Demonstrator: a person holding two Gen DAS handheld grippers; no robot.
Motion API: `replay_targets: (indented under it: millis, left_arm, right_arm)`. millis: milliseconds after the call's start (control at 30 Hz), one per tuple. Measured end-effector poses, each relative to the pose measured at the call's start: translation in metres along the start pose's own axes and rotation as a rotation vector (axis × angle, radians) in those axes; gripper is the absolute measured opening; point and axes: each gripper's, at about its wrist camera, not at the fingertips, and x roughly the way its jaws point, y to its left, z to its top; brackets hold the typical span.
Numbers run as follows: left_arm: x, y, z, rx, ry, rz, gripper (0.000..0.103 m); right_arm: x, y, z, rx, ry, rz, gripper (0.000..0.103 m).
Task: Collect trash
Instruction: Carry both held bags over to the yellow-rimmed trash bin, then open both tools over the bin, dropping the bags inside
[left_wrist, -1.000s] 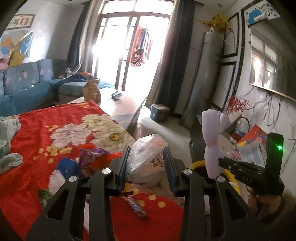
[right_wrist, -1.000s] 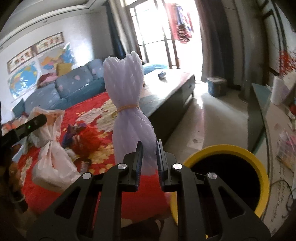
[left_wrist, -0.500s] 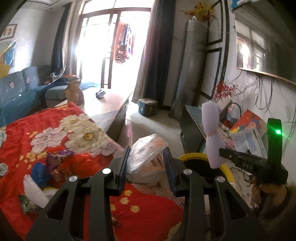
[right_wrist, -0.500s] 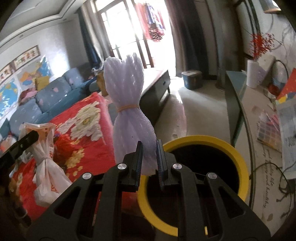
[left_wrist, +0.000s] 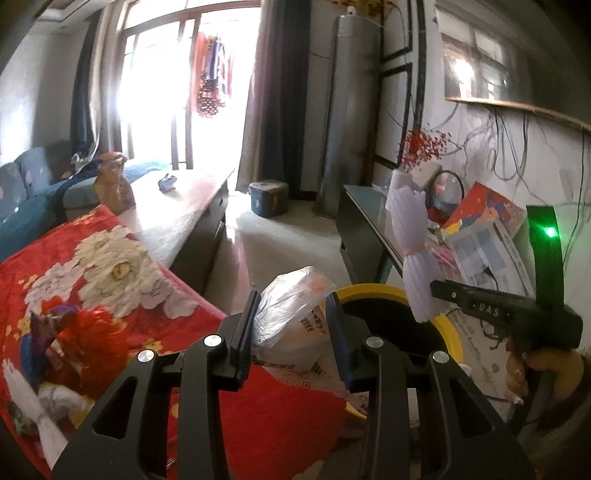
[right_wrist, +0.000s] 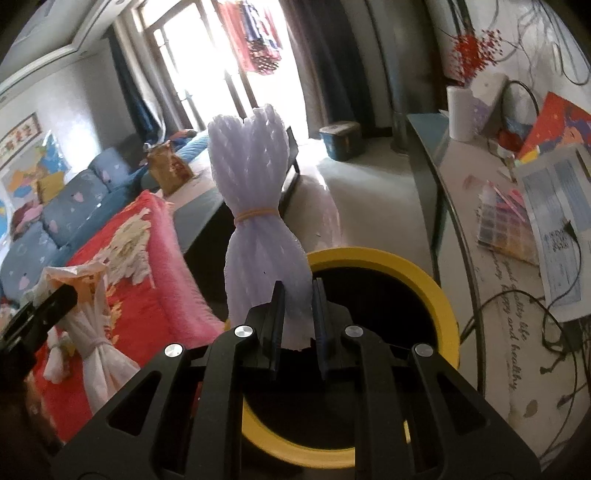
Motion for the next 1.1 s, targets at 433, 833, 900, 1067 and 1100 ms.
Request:
replay_targets:
  millis: [433, 833, 900, 1067, 1100]
  left_arm:
    - [0.059, -0.036, -0.012, 0.045, 0.079, -0.025, 0.038]
    - [0.054, -0.028, -0.024, -0.051, 0.075, -0.104, 0.095]
    - [0.044, -0.024, -0.025, -0.051, 0.057, -0.089, 0.096]
    - [0.018, -0.009, -0.026, -0.084, 0.012, -0.049, 0.096]
    - [0.014, -0.006, -0.026, -0.090, 0.002, -0.041, 0.096]
  right_arm:
    - [0.015, -0.039, -0.007, 0.112, 0.061, -0.027, 0.016]
    - [0.007, -0.050, -0.013, 0.165, 0.010, -0.116, 0.062]
    - [0.005, -0.044, -0.013, 0.153, -0.009, -0.114, 0.065]
    - [0.000, -0.027, -0.012, 0.120, -0.030, -0.076, 0.070]
    - [-0.001, -0.022, -0.012, 0.109, -0.033, -0.064, 0.071]
